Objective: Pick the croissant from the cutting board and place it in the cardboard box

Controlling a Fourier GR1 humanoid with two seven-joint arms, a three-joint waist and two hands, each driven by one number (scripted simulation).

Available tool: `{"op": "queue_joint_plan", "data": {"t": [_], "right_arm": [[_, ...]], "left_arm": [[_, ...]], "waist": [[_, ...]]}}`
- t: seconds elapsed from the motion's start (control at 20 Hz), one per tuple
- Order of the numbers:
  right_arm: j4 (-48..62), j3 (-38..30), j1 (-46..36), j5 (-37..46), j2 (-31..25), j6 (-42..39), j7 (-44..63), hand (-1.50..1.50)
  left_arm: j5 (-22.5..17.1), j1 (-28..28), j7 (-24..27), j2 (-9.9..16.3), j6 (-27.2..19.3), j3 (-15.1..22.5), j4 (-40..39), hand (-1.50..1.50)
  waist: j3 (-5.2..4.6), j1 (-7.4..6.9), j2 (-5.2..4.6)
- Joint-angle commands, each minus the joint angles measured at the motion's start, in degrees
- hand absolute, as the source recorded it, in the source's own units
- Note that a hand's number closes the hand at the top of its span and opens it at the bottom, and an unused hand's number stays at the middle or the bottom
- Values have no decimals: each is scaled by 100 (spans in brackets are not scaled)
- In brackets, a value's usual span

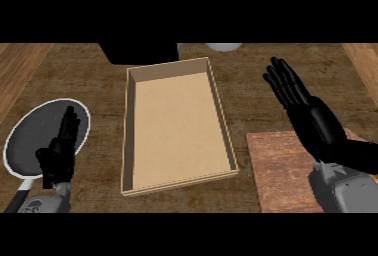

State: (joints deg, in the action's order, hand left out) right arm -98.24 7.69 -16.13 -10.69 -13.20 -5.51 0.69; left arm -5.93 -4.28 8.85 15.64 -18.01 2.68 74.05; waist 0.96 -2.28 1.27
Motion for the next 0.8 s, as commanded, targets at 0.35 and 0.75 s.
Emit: {"op": "queue_joint_plan", "data": {"t": [0.35, 0.75], "right_arm": [[565, -1635, 513, 667, -2186, -1070, -931, 150], [3603, -2693, 834, -189, -2235, -2514, -3590, -150]], "left_arm": [[379, 250, -627, 472, 347, 399, 502, 0], [564, 106, -1058, 490, 452, 553, 866, 0]], "waist": [[-85, 388, -164], [-79, 170, -165]]}}
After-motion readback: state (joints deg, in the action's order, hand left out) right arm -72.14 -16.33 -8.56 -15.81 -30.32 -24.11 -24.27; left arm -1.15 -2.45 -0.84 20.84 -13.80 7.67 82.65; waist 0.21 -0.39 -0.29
